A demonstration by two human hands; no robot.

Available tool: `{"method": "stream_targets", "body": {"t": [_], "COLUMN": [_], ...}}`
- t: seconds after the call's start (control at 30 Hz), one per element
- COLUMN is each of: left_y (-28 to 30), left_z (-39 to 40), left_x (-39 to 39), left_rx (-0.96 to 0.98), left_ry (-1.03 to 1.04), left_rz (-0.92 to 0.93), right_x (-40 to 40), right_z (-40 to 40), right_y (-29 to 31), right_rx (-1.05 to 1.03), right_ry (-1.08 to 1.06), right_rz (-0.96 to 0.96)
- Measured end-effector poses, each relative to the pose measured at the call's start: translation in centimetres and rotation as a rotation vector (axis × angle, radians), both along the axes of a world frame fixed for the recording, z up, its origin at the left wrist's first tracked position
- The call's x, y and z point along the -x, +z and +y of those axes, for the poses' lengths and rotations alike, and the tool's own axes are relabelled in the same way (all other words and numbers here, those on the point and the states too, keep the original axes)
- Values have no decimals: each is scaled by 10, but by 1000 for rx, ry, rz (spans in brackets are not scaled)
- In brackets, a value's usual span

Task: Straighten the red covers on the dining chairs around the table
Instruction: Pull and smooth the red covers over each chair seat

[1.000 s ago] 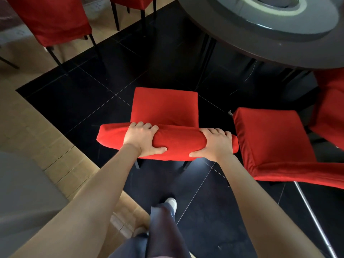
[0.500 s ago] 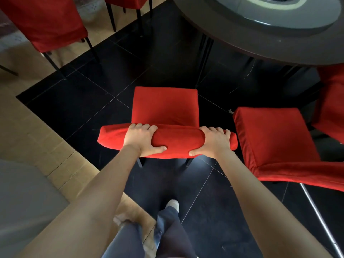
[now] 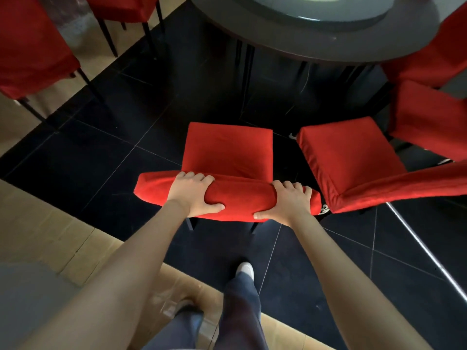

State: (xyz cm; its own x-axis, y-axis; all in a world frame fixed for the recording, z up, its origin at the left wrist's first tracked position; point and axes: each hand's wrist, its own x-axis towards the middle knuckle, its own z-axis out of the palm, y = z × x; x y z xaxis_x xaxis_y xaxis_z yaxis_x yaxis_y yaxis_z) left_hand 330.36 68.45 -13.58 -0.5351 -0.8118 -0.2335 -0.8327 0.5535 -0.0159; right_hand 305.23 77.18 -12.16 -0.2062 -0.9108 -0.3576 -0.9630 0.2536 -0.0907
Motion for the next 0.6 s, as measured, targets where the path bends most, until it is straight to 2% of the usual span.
{"method": "stream_targets", "body": {"t": [0.3, 0.6], "left_y": [-1, -4], "left_z": [5, -2], "left_x": [-20, -20], "left_rx": [13, 59], "left_ry": [-164, -216], "left_rz": [-14, 0], "right_x": [-38, -42], "right_z": [46, 43], "right_y": [-5, -4], "right_rx": [40, 54], "right_ry": [-156, -199], "right_rz": [30, 23]}}
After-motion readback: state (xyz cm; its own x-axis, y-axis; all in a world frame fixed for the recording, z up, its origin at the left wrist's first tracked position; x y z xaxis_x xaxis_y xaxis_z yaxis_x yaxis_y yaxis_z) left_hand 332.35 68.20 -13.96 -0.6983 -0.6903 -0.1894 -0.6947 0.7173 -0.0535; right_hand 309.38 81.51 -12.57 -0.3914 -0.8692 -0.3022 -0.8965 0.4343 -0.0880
